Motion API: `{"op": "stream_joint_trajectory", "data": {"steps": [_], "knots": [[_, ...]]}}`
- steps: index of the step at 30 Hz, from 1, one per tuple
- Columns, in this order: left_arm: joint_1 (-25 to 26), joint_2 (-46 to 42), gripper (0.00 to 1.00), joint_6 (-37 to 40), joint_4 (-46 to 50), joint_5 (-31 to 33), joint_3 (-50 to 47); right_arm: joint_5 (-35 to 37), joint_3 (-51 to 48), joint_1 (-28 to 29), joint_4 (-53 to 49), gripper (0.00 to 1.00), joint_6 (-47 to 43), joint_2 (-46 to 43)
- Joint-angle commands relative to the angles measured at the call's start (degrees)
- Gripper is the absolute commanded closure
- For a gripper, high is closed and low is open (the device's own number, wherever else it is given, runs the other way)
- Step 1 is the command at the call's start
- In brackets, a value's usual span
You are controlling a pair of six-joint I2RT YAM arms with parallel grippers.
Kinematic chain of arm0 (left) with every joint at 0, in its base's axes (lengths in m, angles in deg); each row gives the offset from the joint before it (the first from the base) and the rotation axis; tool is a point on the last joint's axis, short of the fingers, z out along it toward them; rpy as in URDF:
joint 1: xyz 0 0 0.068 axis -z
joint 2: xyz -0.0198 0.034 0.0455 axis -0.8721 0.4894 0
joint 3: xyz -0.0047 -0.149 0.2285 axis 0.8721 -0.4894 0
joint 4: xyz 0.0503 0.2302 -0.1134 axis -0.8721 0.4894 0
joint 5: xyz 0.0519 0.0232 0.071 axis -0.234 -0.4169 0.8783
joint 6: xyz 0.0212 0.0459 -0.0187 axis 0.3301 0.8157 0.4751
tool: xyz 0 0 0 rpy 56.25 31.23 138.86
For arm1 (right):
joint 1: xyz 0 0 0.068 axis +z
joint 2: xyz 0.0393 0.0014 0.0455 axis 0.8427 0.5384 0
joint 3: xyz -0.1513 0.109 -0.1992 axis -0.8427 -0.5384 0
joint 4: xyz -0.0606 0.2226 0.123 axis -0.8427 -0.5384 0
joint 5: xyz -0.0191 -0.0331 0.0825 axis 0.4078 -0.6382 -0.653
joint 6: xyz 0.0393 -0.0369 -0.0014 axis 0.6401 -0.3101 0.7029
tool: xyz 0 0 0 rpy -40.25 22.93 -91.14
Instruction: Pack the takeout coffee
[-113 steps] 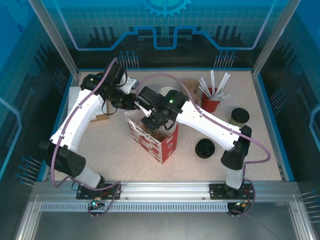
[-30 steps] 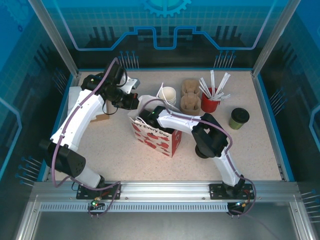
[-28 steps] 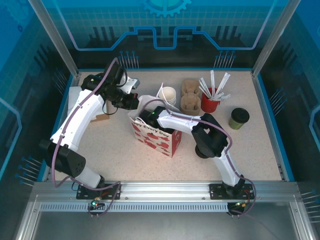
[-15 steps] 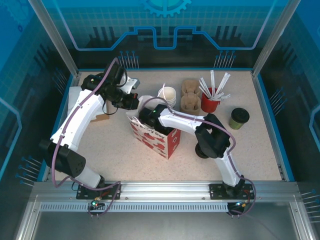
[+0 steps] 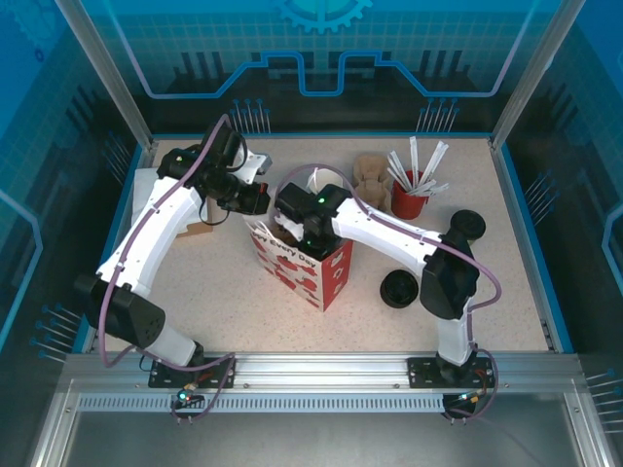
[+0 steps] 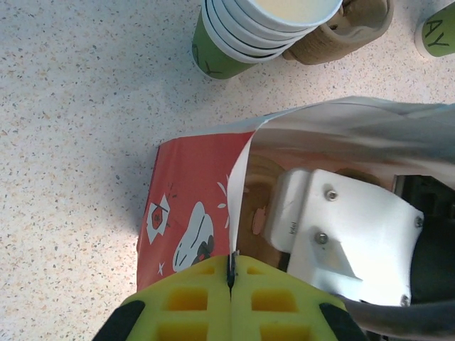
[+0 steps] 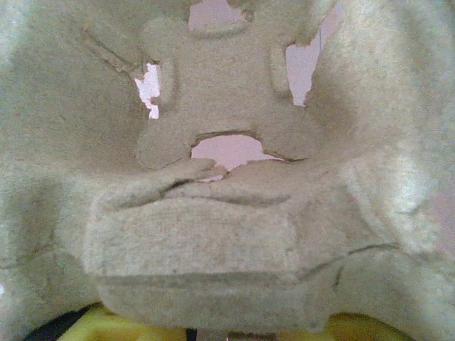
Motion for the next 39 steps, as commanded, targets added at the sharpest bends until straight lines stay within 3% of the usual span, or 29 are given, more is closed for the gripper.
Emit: {"op": "stream_joint_trajectory", "data": {"steps": [1, 17, 30, 39], "knots": [[0.20, -0.95, 1.00, -0.73, 1.49, 1.68, -1.59, -1.33, 2.30, -0.51, -0.56, 0.61, 1.58, -3.60], [0.21, -1.76, 1.00, -1.35, 1.24, 2.29, -1.82, -4.07, 6.98, -2.14, -2.01, 0.47, 2.00, -10.43], [0.46, -2.23, 1.00, -2.65, 0.16, 0.75, -1.04, -1.03, 6.90, -2.36, -3.30, 0.48, 2.19, -6.99], [2.17, -2.86, 1.00, -4.58, -0.06, -0.40, 0.99, 1.09, 12.14, -2.91, -4.56, 0.39, 3.74, -3.38]]}}
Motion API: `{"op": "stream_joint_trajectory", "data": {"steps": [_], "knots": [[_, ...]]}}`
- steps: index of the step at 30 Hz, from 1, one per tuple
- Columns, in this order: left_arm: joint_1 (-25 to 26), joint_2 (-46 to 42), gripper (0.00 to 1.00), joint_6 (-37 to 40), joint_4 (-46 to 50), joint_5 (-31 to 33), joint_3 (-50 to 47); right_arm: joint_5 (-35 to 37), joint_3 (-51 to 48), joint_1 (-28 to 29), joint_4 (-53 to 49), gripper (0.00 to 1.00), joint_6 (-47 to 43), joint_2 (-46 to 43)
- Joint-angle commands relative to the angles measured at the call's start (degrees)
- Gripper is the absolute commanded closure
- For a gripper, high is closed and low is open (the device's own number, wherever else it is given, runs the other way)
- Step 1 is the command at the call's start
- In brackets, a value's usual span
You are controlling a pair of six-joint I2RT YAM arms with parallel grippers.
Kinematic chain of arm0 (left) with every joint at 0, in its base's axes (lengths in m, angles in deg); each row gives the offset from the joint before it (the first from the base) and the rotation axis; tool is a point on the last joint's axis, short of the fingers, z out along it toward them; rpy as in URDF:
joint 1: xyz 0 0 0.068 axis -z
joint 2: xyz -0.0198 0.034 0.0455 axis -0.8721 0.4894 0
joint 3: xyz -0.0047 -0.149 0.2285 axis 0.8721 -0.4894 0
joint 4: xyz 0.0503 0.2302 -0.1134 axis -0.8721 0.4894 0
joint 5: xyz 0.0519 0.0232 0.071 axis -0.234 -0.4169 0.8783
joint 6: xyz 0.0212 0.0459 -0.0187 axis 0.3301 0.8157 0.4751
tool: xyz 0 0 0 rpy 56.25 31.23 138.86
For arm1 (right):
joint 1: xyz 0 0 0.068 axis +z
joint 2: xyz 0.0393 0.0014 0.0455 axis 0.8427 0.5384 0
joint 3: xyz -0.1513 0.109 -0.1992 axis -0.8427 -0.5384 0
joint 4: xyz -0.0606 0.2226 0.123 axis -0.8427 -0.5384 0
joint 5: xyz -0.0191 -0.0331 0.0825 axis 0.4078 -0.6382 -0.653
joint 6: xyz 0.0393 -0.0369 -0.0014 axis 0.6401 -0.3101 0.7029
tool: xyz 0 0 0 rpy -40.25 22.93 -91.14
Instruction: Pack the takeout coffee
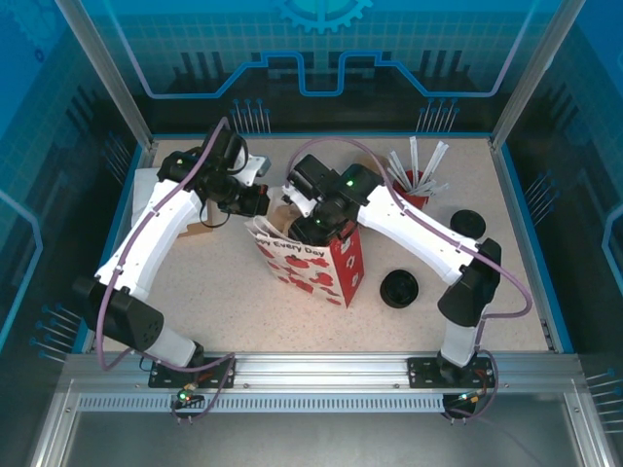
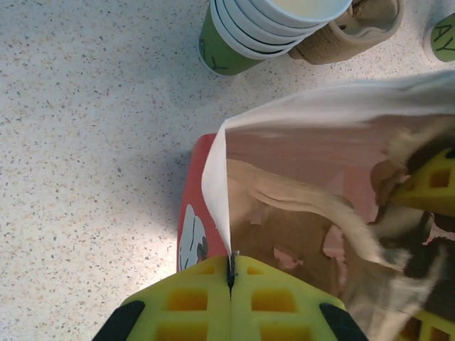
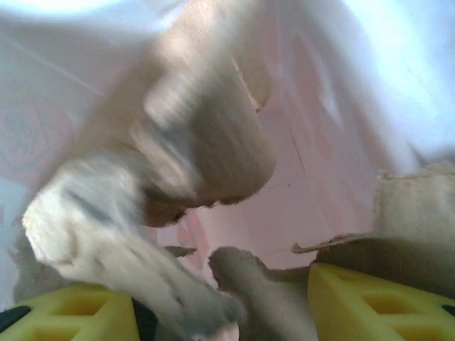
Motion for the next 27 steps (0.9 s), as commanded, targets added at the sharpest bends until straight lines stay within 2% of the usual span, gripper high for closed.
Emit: {"op": "stream_joint_trajectory", "data": {"steps": [1, 7, 13, 22, 27], "knots": [[1.47, -1.81, 1.00, -1.84, 0.36, -1.91, 2.51, 2.33, 4.27, -1.05, -2.20, 0.38, 1.09, 2.97], [2.37, -1.84, 1.00, -2.32, 0.90, -1.59, 3.81, 0.97, 10.21, -1.50, -3.90, 0.36, 0.71, 5.25], [2.32, -1.18, 1.00, -2.13, 1.34, 0.86, 2.46, 0.03, 13.16, -1.94, -6.14, 0.35, 0.56, 1.58], [2.32, -1.40, 1.00, -2.03, 0.90, 1.87, 1.22, -4.22, 9.18, -4.89, -4.34, 0.36, 1.82, -8.39], [2.25, -1.89, 1.00, -1.67, 0.99, 2.80, 0.22, -7.05, 4.25, -6.56, 1.00, 0.44, 2.99, -14.05]]}}
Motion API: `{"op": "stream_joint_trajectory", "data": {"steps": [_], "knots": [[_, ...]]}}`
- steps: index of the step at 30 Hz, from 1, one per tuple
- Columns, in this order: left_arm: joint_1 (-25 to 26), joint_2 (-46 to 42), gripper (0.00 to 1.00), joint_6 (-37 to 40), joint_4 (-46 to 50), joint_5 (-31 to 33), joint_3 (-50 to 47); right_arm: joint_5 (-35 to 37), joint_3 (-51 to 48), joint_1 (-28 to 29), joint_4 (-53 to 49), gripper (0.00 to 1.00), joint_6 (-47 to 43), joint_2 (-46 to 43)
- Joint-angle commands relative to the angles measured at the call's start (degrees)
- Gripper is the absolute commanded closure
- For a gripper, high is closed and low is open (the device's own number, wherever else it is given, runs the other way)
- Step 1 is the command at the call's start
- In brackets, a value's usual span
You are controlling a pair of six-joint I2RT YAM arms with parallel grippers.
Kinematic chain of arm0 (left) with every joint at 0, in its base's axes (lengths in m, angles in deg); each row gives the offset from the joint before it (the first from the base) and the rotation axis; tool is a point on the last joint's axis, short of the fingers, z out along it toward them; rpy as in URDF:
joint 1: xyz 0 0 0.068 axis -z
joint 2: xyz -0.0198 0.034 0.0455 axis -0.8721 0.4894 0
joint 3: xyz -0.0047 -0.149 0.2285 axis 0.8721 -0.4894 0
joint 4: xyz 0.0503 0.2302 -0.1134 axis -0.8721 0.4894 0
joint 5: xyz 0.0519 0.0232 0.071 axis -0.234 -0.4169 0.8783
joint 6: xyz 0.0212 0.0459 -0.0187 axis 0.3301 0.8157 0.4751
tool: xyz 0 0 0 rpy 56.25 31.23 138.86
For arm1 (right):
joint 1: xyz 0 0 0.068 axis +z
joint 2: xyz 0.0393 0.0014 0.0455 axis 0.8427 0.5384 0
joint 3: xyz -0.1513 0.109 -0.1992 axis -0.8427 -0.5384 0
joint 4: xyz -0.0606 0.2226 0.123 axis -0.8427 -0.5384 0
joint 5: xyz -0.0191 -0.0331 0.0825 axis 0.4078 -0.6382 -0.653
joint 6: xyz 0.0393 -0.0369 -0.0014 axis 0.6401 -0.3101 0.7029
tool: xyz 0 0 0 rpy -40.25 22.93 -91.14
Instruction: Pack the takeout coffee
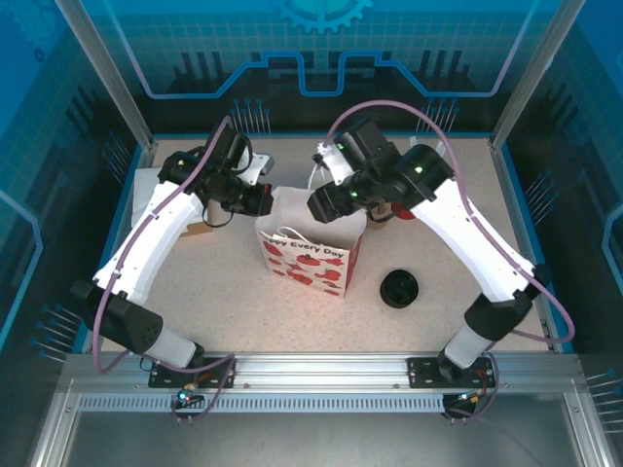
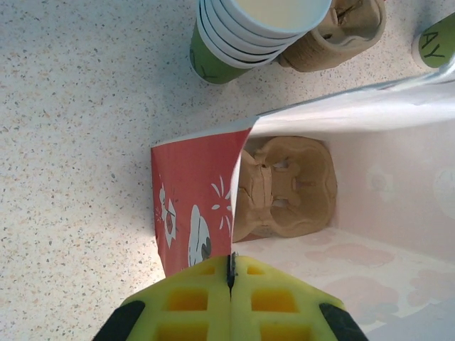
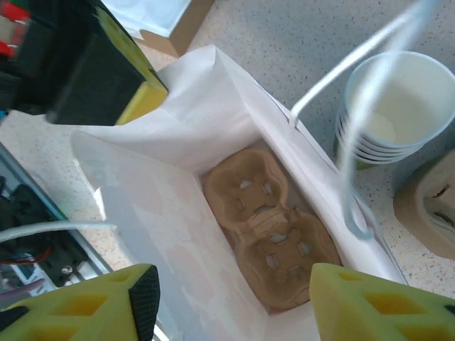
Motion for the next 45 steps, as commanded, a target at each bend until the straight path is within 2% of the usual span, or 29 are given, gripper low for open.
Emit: {"op": "stream_joint_trajectory", "data": {"steps": [1, 4, 6, 9, 12, 14, 23, 30, 41, 45], "knots": [[0.16, -1.60, 1.00, 0.03, 0.79, 1.09, -1.41, -3.47, -3.82, -1.34, 4.32, 0.47, 1.74, -3.44], [0.07, -1.68, 1.00, 0.04, 0.80, 0.96, -1.77, -2.86, -5.26, -2.02, 5.03, 0.54, 2.57, -4.90], [0.07, -1.60, 0.99, -0.02, 0.84, 0.67, -1.81, -1.66, -5.34, -2.19, 4.53, 0.55, 2.63, -5.23], [0.07, -1.32, 0.87, -0.12, 1.14, 0.76, -1.56, -0.87, -6.36, -2.29, 5.64, 0.54, 3.34, -6.26], [-0.06, -1.47, 0.81, -0.37, 1.14, 0.90, -1.38, -2.20, -8.07, -2.47, 8.94, 0.53, 4.13, -7.94], [-0.02, -1.63, 0.71, -0.54, 0.97, 0.84, -1.14, -2.89, -8.53, -2.53, 10.17, 0.52, 4.39, -8.53], [-2.14, -3.37, 0.38, -2.59, 0.58, -1.54, 0.91, -2.66, -7.32, -2.64, 8.56, 0.52, 4.07, -7.67], [-5.26, -7.35, 0.31, -4.26, -1.99, -3.46, -0.32, -2.63, -6.97, -2.77, 8.77, 0.50, 3.98, -7.76], [-7.39, -13.95, 0.26, -6.04, -7.54, -1.15, -5.51, -2.19, -6.93, -3.12, 9.05, 0.46, 4.11, -9.13], [-8.06, -15.06, 0.21, -6.30, -7.91, -1.61, -5.92, -2.53, -7.04, -3.59, 9.60, 0.42, 4.41, -10.19]]}}
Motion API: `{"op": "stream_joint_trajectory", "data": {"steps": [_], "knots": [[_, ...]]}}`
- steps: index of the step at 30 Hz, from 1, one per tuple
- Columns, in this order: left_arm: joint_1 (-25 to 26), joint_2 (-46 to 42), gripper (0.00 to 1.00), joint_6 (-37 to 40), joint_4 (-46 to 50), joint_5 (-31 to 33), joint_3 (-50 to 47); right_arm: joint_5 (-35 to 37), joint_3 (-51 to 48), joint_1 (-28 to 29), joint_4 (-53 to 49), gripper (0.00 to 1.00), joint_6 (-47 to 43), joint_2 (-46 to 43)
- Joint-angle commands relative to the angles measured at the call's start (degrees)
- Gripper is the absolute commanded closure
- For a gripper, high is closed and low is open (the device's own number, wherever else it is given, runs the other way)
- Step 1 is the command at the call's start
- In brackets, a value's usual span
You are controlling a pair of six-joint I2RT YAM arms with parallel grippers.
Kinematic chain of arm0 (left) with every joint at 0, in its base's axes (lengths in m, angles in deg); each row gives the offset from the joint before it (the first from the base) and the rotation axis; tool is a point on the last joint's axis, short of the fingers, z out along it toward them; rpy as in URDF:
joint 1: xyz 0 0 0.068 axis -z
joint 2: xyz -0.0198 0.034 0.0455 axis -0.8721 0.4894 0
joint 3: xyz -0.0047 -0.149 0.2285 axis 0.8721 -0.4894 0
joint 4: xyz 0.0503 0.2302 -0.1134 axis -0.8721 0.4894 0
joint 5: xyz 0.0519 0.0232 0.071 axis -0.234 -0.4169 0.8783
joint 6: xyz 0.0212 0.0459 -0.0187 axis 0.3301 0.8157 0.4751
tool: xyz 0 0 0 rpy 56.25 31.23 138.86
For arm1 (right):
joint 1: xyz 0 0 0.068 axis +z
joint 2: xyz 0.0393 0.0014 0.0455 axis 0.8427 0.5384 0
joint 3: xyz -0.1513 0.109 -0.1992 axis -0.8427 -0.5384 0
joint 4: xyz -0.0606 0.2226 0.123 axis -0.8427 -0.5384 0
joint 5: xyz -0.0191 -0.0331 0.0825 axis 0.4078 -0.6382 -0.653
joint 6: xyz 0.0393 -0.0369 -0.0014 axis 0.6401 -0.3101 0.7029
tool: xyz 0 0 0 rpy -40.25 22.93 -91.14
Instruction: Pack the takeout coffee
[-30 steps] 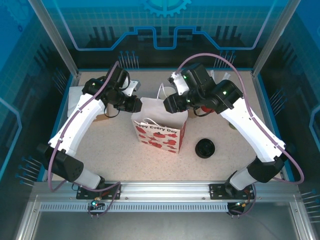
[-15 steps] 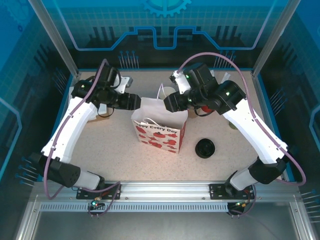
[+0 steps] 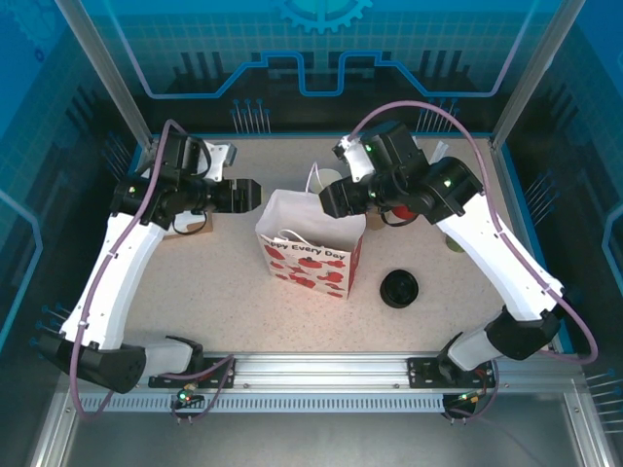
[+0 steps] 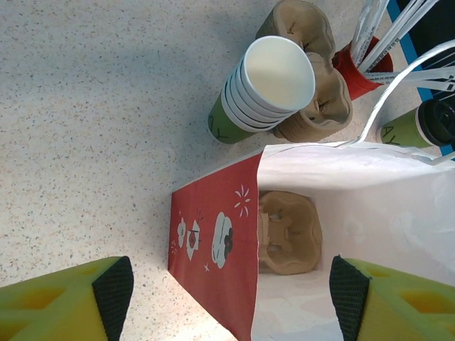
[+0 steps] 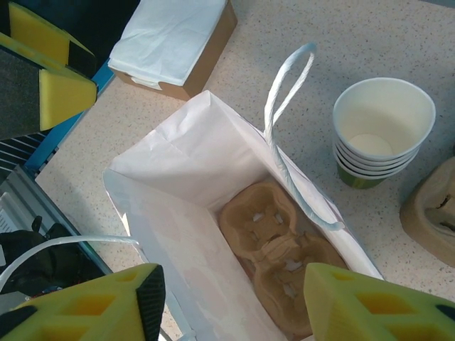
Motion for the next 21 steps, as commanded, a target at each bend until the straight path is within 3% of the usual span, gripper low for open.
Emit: {"op": "stream_joint_trajectory", "data": {"steps": [1, 6, 11, 21], "knots": [[-0.95, -1.73, 0.20, -1.27, -1.47, -0.59, -0.46, -0.86, 1.09, -1.30, 1.60, 0.41, 0.63, -2.70], [-2.02, -2.51, 0.15, -1.94, -1.17, -3.07, -0.56, 0.48, 0.38, -2.74, 1.60, 0.36, 1.01, -5.48], [-2.67, -3.08, 0.15, -2.65, -0.18, -4.81, -0.66, 6.51, 0.14, -5.68, -2.28, 0.32, 1.84, -9.65], [-2.71, -4.91, 0.17, -3.11, 1.25, -3.77, -3.51, 15.84, -8.33, -17.85, -11.12, 0.14, 3.91, -20.01]]}}
